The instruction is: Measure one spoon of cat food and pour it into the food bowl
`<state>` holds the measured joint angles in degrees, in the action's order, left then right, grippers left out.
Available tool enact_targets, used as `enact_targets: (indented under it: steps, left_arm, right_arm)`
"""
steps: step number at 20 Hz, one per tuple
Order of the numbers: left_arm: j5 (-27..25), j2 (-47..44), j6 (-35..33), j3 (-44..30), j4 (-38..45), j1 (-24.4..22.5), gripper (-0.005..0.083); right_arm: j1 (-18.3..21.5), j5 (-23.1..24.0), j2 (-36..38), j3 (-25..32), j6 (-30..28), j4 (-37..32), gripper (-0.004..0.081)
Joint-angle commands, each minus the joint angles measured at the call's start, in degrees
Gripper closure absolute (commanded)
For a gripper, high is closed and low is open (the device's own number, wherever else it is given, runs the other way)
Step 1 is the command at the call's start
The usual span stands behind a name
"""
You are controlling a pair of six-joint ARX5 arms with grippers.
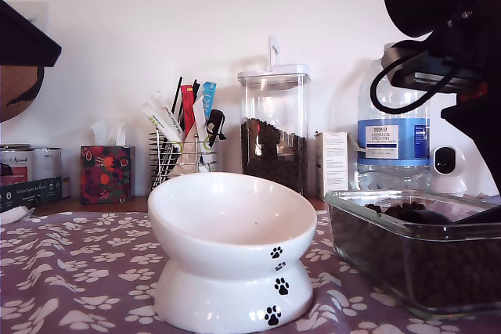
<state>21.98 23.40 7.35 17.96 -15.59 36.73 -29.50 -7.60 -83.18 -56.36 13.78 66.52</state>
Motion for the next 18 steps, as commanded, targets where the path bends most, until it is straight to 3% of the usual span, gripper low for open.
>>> enact_targets:
  steps: [1,4,15,18]
  left_arm:
    - [0.04,0.22,0.20,-0.13,0.63,0.20,0.0793]
    - [0.04,0.22,0.20,-0.13,0.66,0.20,0.0793]
    - [0.07,0.22,0.20,-0.13,0.63,0.20,0.0793]
    - [0.04,0.22,0.20,-0.13,0.63,0.20,0.0793]
  right_arm:
    - [0.04,-1.97,-0.66,1.33,0.00,0.20,0.0782]
    - [0.04,-4.26,-0.66,1.33,-0.04,-0.13,0.0782]
    - [3.15,-4.50,-0.66,1.33,3.45,-1.01,0.0782]
    - [4.13,-7.56,-0.66,1.33,4.35,-1.27,0.0782]
